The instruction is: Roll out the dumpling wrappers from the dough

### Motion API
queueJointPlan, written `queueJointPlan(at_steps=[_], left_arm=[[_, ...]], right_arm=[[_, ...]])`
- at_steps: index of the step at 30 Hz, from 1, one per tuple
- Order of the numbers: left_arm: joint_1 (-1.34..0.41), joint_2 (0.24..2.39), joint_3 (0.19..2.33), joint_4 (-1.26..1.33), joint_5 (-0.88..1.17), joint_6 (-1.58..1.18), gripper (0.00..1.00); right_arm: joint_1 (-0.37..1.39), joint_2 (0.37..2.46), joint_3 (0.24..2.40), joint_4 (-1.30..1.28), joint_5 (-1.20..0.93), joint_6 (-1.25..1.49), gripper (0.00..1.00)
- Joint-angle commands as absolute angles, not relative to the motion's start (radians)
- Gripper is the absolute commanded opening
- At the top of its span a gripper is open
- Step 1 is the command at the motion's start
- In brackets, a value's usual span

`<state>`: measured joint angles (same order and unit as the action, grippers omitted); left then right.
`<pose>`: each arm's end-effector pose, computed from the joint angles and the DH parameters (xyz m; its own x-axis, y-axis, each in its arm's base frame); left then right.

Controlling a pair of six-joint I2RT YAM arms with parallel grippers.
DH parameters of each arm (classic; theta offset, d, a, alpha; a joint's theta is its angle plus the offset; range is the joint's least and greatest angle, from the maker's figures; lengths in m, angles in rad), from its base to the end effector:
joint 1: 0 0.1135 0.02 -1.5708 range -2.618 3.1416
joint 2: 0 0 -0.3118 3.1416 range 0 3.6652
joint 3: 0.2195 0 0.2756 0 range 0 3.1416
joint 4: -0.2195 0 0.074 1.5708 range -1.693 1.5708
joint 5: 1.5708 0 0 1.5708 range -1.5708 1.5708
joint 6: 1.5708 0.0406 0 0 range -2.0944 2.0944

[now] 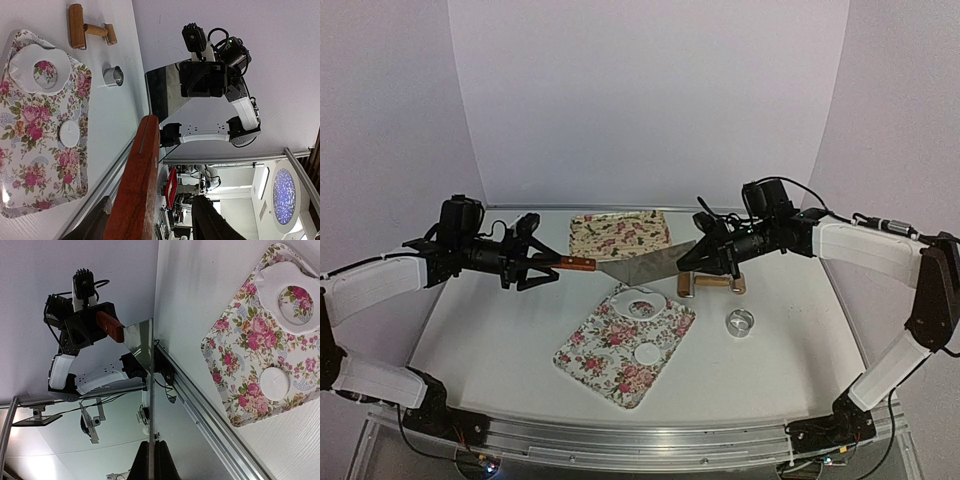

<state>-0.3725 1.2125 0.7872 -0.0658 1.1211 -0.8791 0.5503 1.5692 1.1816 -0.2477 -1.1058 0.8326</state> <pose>0.2300 -0.1291 0.3060 -0.9717 0.0203 -0.2354 0.2344 0.2061 -0.9500 0.2925 0.2220 0.3245 -0.9674 -0.2044 -0.1493 -0.1963 0.2336 0.9523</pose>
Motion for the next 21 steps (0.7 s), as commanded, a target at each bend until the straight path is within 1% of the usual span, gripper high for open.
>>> queueJointPlan(at_steps=[1,12,21], left_arm=[[-0.378,1.211,0.838,-0.079,1.094,-0.865,0.53],[-0.390,1.233,0.857,-0.113,1.067,-0.870,0.52],[-0.404,1.241,0.862,-0.119,1.062,-0.868,0.42]], right_arm=[[0.551,1.530,1.184,-0.192,-1.150,0.823,0.00],[0.571,1.532,1.171,-0.193,-1.150,0.816,0.00],[0.590,1.538,1.166,-0.193,-1.128,0.817,0.00]])
